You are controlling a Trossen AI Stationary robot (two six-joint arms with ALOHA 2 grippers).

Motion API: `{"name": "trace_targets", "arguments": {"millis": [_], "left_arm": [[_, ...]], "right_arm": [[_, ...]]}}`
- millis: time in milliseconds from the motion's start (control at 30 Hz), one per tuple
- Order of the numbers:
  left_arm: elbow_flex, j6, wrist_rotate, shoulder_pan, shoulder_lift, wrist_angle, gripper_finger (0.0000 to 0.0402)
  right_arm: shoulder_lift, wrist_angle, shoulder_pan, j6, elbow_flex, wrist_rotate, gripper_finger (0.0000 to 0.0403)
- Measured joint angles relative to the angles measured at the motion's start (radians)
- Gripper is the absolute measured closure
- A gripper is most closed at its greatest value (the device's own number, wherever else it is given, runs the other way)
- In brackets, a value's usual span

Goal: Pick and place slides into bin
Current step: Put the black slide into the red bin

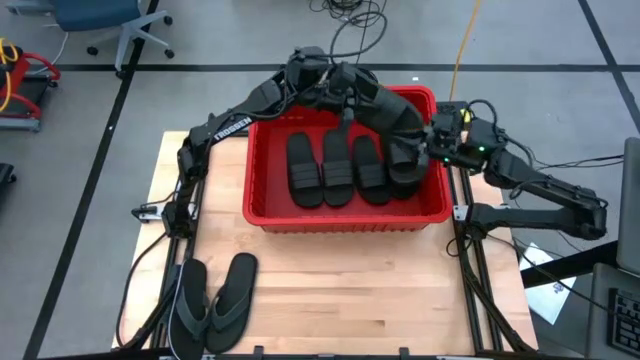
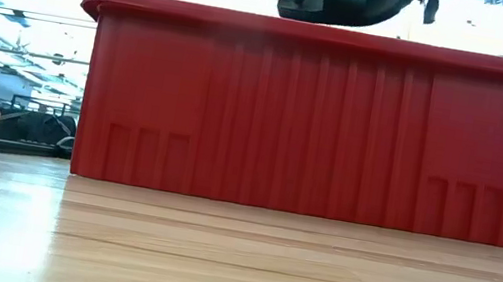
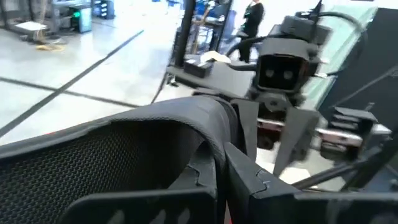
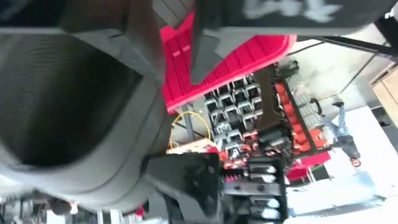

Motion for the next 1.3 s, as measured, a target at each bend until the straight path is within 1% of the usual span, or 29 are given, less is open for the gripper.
{"name": "trace_targets", "arguments": {"millis": [100,233,333,400,533,733,900,1000,1133,1233,1300], "left_arm": [[0.000,-0.017,-0.007,0.005,0.001,0.008,0.0401],[0.000,-0.009,-0.010,0.004,0.001,0.006,0.0400],[0.000,-0.009,-0.005,0.005,0.001,0.012,0.0400],[0.000,-0.009,0.007,0.005,0.000,0.017,0.0400],[0.000,-0.009,0.029,0.005,0.000,0.018,0.0400],[0.002,0.001,0.065,0.005,-0.002,0.018,0.0401],[0.002,0.010,0.062,0.009,-0.001,0.016,0.0401],[0.002,0.010,0.074,0.017,0.001,0.017,0.0401],[0.000,0.006,0.073,0.019,0.001,0.021,0.0401],[0.000,0.006,0.073,0.018,0.000,0.037,0.0401],[-0.001,-0.001,0.071,0.018,0.000,0.043,0.0401]], "right_arm": [[0.041,0.010,0.000,0.039,0.000,0.062,0.0288],[0.076,0.046,-0.001,0.040,0.000,0.106,0.0238],[0.088,0.116,0.000,0.002,0.000,0.122,0.0215],[0.095,0.148,0.000,-0.010,0.000,0.140,0.0207],[0.099,0.162,0.000,-0.012,0.000,0.189,0.0207],[0.112,0.246,0.000,-0.036,0.000,0.195,0.0226],[0.091,0.218,0.001,-0.030,0.000,0.202,0.0244],[0.062,0.191,0.002,-0.035,0.000,0.232,0.0253],[0.034,0.034,0.002,-0.126,0.057,0.301,0.0261],[0.051,-0.116,0.004,-0.252,0.125,0.334,0.0265],[0.076,-0.175,0.005,-0.314,0.162,0.344,0.0267]]}}
